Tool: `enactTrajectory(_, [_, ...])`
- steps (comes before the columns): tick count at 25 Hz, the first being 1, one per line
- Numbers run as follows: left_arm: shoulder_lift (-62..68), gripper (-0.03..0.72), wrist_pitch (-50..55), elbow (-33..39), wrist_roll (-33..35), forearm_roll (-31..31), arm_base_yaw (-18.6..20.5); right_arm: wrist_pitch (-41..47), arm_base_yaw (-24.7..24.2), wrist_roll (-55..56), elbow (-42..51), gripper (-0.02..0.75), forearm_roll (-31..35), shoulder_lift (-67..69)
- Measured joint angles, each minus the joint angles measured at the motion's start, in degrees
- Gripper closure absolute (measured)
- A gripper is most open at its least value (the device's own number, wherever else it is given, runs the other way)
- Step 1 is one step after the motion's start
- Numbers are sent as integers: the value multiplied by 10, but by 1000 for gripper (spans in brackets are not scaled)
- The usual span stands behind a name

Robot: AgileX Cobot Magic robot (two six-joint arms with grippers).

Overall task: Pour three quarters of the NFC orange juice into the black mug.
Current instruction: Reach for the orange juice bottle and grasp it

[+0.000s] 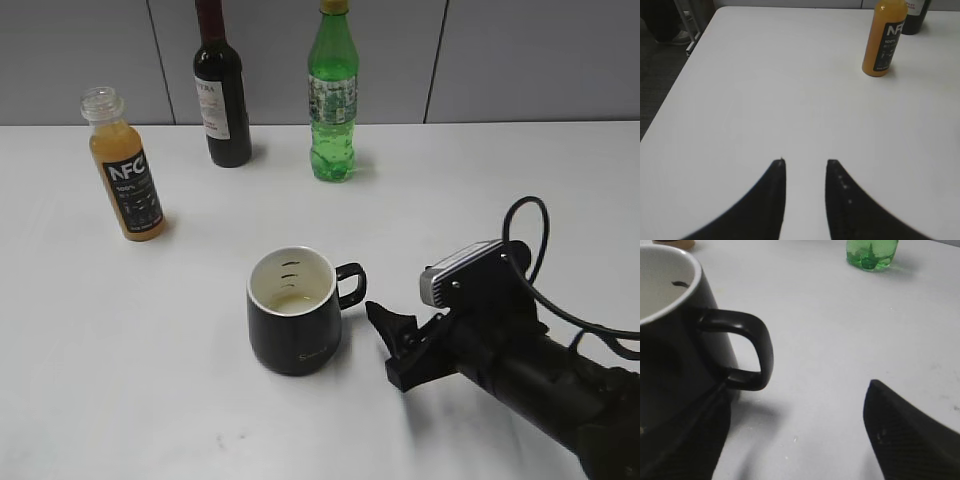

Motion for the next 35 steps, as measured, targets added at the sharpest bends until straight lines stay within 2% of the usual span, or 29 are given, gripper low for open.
enactTrajectory(7, [0,467,0,0,0,0,0,5,0,-18,69,106,0,-124])
enactTrajectory(10, [0,467,0,0,0,0,0,83,0,-46,56,106,2,-192])
enactTrajectory(13, [0,467,0,0,0,0,0,260,0,-89,11,104,17,-250])
enactTrajectory(16, [0,467,0,0,0,0,0,480,0,-130,-54,104,38,-288])
enactTrajectory(20, [0,467,0,0,0,0,0,746,0,-135,-148,113,37,-302])
enactTrajectory(22, [0,467,0,0,0,0,0,882,0,-95,-191,125,7,-303])
enactTrajectory(26, [0,467,0,0,0,0,0,1116,0,7,-274,147,-103,-305])
enactTrajectory(30, [0,467,0,0,0,0,0,1264,0,31,-317,152,-157,-309])
enactTrajectory(35, [0,467,0,0,0,0,0,1295,0,34,-317,152,-149,-373])
